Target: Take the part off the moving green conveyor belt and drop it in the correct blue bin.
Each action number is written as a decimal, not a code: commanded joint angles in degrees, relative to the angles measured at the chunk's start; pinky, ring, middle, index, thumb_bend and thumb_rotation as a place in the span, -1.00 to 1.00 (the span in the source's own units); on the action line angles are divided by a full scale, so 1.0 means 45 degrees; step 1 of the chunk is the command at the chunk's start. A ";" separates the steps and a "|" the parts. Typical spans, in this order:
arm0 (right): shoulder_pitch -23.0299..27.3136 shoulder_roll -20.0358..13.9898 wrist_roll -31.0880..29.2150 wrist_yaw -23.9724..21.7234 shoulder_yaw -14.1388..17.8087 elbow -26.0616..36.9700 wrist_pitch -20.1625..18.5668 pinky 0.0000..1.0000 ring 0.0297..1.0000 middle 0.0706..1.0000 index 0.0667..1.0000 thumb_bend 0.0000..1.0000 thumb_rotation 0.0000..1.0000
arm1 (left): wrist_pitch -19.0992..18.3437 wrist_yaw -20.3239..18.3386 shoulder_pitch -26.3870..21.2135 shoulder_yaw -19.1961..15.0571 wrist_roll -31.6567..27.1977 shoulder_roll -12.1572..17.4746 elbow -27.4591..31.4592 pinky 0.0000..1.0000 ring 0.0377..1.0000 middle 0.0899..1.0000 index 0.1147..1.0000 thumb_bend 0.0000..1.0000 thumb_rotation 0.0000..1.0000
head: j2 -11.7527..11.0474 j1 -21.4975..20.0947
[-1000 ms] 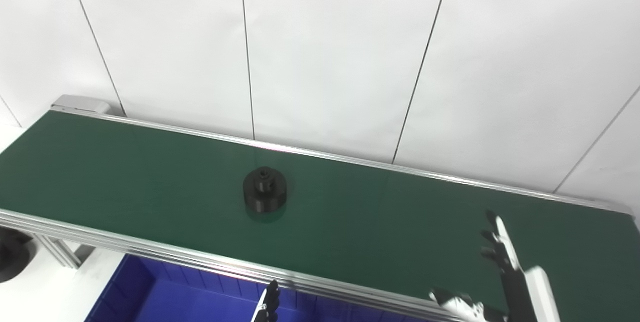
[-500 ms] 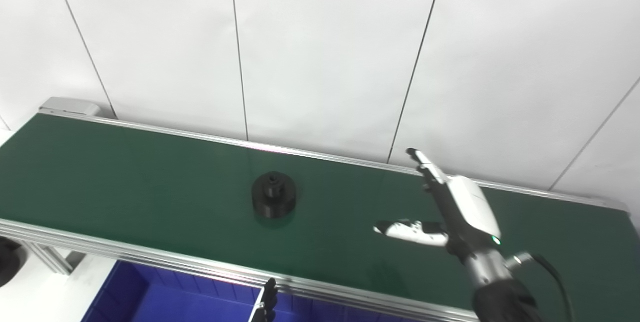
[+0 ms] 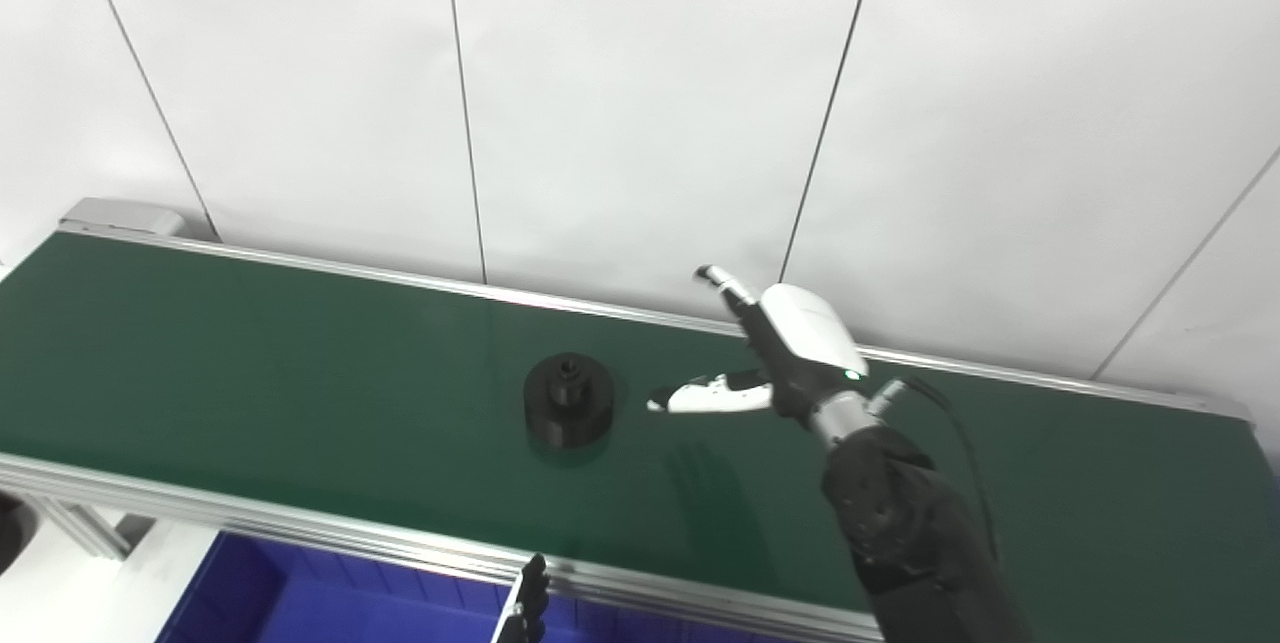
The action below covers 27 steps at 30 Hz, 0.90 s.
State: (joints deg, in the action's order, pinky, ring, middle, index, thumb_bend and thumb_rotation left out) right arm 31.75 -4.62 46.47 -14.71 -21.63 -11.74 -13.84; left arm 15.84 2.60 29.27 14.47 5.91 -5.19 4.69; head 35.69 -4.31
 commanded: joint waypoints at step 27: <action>0.3466 0.0686 -0.0538 0.1556 -0.1987 -0.6125 0.0875 0.22 0.62 0.77 0.77 1.00 0.01 | 0.0903 0.0135 0.0677 0.1101 -0.0103 -0.1125 0.0618 1.00 1.00 1.00 1.00 0.14 0.81 | 0.0196 0.0946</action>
State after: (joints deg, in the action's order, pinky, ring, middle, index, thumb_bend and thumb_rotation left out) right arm 44.31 -2.22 43.93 -9.44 -30.15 -39.96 -12.45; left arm 18.26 3.12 30.30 15.08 5.57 -5.21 5.51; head 36.65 -0.09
